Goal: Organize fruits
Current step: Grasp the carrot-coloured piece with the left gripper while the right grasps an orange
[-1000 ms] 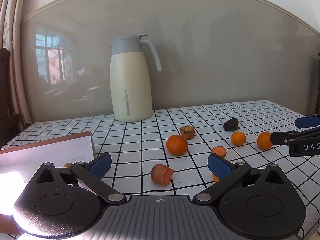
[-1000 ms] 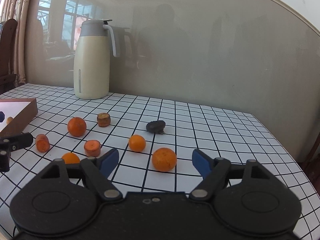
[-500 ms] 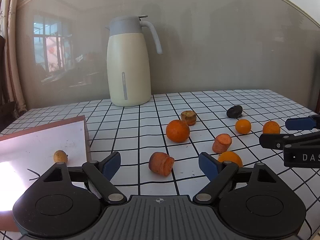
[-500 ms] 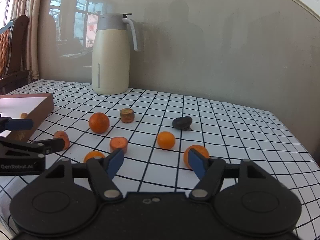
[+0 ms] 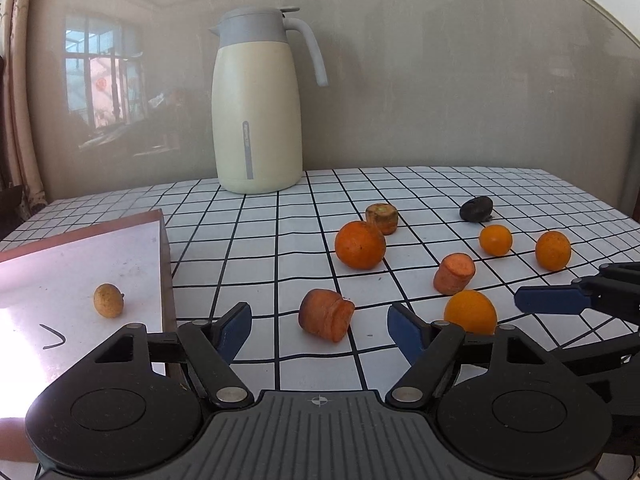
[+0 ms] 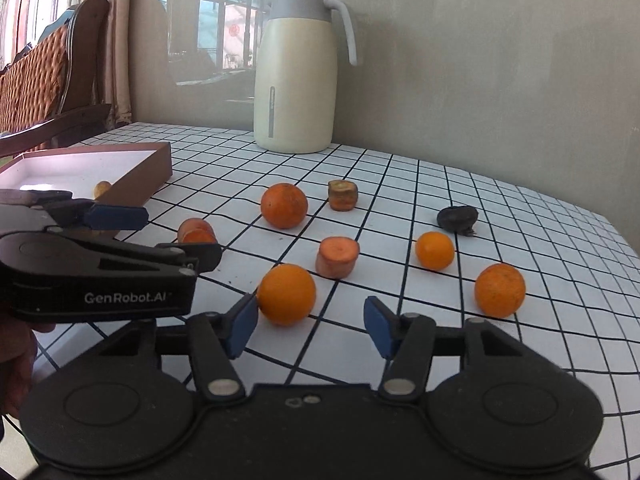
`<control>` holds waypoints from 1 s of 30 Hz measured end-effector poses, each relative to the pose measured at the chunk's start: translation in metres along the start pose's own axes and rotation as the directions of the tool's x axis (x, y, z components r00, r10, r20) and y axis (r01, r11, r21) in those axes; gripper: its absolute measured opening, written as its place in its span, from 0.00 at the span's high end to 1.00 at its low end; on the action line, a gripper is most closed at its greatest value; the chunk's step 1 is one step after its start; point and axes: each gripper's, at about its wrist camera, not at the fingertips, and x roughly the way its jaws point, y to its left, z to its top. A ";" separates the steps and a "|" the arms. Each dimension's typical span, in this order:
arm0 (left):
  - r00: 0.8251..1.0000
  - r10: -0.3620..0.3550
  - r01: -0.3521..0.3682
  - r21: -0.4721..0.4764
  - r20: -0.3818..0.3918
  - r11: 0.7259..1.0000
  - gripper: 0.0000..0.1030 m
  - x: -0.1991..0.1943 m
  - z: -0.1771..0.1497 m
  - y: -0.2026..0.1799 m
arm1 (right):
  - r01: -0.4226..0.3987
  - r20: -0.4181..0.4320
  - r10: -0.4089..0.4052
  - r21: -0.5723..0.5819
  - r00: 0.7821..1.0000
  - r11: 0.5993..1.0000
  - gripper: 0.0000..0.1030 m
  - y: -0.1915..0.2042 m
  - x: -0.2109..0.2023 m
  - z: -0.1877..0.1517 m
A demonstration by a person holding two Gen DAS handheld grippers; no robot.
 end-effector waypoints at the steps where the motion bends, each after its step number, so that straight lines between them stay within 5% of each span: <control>1: 1.000 0.003 -0.003 -0.006 0.002 1.000 0.27 0.001 0.001 0.001 | 0.002 0.001 -0.002 -0.005 1.000 1.000 0.55 0.002 0.002 0.002; 7: 1.000 -0.021 0.021 -0.033 0.000 0.999 0.28 0.003 0.004 0.006 | -0.008 -0.010 0.008 -0.003 1.000 1.000 0.68 0.001 0.007 0.007; 23: 0.998 0.014 -0.013 0.027 -0.055 1.000 0.28 0.013 0.009 -0.006 | 0.038 -0.029 -0.035 0.109 0.999 0.993 0.73 -0.029 0.012 0.007; 30: 0.998 0.023 -0.018 0.079 -0.060 0.997 0.50 0.015 0.010 -0.019 | 0.045 -0.029 -0.042 0.130 0.999 0.990 0.73 -0.036 0.010 0.007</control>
